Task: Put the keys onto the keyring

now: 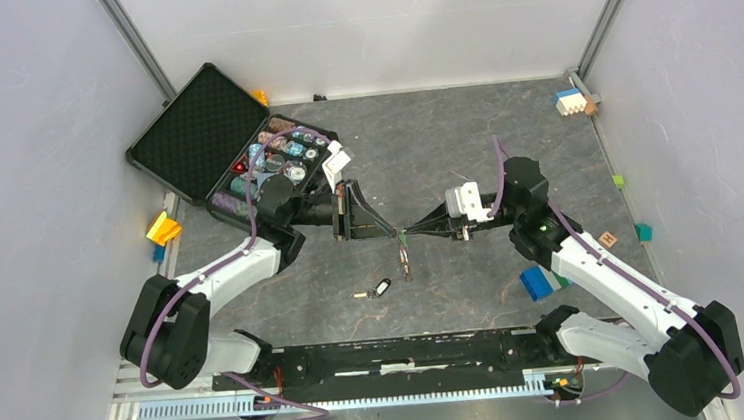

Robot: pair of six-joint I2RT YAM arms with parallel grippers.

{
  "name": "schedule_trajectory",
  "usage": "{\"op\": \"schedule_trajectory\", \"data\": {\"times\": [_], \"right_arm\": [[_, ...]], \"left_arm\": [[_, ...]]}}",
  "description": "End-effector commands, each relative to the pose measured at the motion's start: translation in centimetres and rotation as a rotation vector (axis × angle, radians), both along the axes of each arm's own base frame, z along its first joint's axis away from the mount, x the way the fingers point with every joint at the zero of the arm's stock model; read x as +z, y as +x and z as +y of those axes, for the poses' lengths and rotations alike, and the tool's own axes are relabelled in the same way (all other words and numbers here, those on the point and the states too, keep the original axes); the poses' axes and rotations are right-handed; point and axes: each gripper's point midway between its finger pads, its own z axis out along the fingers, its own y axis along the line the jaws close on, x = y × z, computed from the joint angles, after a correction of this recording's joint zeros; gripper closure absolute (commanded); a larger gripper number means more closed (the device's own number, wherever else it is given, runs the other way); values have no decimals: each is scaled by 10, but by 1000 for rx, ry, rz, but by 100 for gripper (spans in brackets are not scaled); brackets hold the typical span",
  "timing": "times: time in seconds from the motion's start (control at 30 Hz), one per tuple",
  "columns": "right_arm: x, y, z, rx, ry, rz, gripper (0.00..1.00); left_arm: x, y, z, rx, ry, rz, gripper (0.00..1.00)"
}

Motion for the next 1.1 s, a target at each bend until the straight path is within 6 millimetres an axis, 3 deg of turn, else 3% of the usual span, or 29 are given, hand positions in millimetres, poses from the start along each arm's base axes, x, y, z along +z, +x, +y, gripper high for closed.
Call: {"op": "schedule_trajectory", "data": {"times": [0.0, 1.07], "right_arm": [[3, 7, 3, -35, 13, -11, 100], [5, 13, 5, -56, -16, -38, 100]], "left_arm": [[12, -9, -1, -27, -28, -47, 98], [4, -12, 0, -32, 0, -99, 98]]}}
